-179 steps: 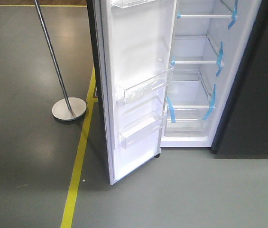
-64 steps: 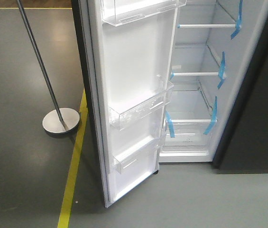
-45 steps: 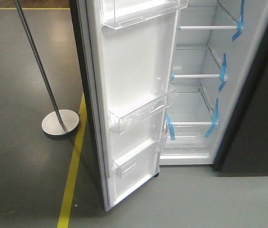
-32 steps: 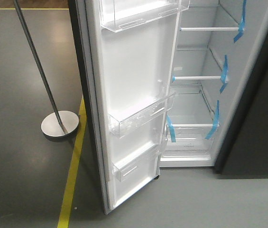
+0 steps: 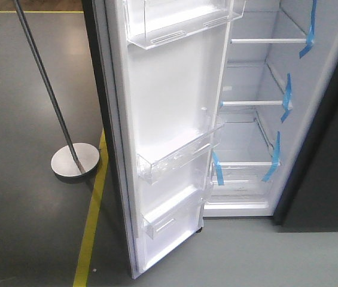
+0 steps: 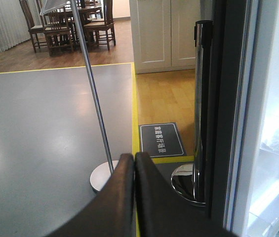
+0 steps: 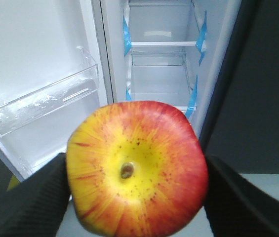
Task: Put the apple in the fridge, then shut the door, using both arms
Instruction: 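Drive closer to the door bins, holding the apple in the right gripper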
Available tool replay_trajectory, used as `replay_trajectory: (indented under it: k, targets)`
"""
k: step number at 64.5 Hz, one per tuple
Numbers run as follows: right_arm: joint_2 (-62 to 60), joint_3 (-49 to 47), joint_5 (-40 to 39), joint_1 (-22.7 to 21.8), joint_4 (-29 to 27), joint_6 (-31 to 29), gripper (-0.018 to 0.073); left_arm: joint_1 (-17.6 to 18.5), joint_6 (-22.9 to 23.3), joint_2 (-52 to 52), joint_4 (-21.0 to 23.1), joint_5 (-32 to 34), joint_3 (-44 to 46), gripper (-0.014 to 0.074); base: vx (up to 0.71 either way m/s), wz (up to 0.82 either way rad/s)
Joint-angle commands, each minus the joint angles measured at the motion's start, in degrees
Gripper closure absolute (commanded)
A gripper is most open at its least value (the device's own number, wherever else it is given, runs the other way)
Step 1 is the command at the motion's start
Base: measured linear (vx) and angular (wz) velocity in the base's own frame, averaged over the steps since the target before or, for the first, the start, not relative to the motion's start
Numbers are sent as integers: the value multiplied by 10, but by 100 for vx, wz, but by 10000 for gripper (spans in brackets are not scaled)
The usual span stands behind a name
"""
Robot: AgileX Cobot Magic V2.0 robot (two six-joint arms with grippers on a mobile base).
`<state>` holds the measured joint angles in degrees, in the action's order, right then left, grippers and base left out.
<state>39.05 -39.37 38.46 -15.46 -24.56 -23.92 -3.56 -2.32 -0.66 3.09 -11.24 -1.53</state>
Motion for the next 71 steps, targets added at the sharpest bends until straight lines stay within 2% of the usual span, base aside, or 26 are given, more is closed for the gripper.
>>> replay_trajectory:
  k: [1, 71]
  targets:
    - [-2, -17, -40, -3, -14, 0, 334, 3, 2, -8, 5, 40, -10, 602, 7, 0]
    - [-2, -17, -40, -3, -14, 0, 334, 3, 2, -8, 5, 40, -10, 602, 5, -1]
